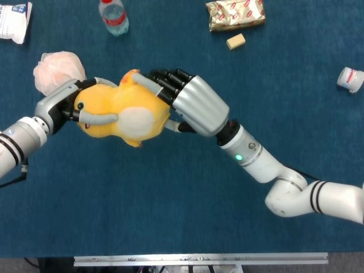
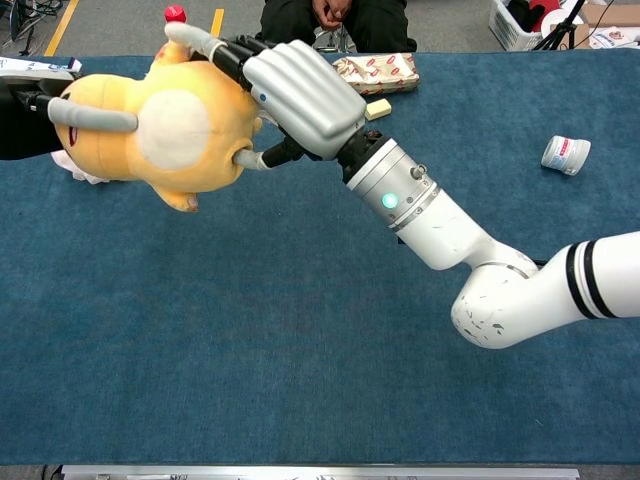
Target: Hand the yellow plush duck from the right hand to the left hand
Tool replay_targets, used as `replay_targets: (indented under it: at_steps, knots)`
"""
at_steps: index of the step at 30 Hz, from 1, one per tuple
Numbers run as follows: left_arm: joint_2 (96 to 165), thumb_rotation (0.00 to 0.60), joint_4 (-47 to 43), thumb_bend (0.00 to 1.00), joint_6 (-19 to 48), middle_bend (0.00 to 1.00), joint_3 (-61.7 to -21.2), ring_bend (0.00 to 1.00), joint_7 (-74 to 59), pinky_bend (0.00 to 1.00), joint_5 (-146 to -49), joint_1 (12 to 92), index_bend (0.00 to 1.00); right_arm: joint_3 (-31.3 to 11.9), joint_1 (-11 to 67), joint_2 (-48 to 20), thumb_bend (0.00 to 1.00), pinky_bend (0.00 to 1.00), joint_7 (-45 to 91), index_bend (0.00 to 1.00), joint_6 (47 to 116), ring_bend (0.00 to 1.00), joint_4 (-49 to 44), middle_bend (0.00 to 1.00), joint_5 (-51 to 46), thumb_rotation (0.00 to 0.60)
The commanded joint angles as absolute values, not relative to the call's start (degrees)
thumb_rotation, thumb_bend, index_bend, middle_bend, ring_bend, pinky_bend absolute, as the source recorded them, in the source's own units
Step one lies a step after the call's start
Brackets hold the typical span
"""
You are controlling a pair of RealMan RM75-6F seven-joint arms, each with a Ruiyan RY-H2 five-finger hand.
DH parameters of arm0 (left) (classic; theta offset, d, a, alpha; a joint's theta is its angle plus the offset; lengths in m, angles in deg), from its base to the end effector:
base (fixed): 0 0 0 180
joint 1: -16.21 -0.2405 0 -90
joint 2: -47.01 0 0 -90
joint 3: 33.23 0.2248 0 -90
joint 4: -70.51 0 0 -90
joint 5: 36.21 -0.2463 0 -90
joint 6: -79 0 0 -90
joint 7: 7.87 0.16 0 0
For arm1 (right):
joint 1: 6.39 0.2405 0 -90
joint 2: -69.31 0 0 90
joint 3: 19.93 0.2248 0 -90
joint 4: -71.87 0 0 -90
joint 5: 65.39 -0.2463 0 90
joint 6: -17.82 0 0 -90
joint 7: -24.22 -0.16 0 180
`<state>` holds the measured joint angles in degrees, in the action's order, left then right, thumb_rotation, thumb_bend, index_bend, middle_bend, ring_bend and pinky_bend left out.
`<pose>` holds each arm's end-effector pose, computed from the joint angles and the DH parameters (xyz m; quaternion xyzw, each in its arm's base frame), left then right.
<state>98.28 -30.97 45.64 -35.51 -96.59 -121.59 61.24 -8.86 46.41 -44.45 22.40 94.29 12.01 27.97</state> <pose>-0.1771 0.3224 0.0496 -0.3976 -0.8332 -0.3702 0.1031 0.0132 -0.3140 -0.1015 0.6954 -0.2205 0.6330 0.2591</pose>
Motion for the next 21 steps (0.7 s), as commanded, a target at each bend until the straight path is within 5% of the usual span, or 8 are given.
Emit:
replay_targets:
  at_steps: [1,14,21]
  knots:
    - [98.12,0.6,-30.6,0.17,44.99,0.34,-35.38,0.4,-96.65,0.72,-122.05,60.72,0.38,-8.59,44.19,-39.42,0.39,0.15,25.67,0.0,91.48,0.04,3.77,0.06,24.92,0.6]
    - [97.65,0.6,-29.33,0.17,42.46,0.34,-34.47,0.4,-96.84,0.72,-123.93,58.99,0.38,-9.58,37.3,-21.39,0.39,0.13,36.36,0.0,85.67,0.03,-21.3,0.05,15.45,0.6]
    - [97.58,0.6,-29.48,0.17,41.54,0.34,-34.27,0.4,-96.63,0.73,-124.08,58.56,0.38,-10.22,35.07,-17.02,0.39,0.13,38.58,0.0,86.25,0.03,-26.03,0.07,15.07,0.6]
